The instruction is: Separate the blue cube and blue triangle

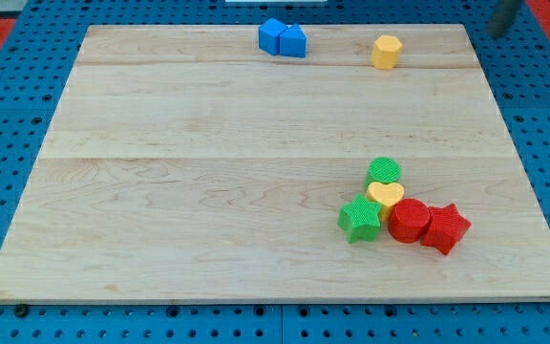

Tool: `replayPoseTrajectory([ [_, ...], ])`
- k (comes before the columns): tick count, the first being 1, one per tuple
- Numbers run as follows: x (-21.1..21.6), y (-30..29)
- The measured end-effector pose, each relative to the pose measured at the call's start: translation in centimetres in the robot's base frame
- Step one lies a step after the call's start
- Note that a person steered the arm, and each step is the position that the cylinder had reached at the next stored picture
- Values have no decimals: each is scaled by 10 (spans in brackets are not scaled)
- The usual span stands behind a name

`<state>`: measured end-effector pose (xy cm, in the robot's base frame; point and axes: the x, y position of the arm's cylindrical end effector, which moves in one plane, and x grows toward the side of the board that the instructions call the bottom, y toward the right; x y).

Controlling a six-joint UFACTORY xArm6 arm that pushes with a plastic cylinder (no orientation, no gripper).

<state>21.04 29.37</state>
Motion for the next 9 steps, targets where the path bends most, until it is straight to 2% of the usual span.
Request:
replayPoseTrajectory([
  [1,-17,-100],
  [2,-19,-142],
  [3,-17,-224],
  [6,-4,-283],
  [9,-5,-290],
])
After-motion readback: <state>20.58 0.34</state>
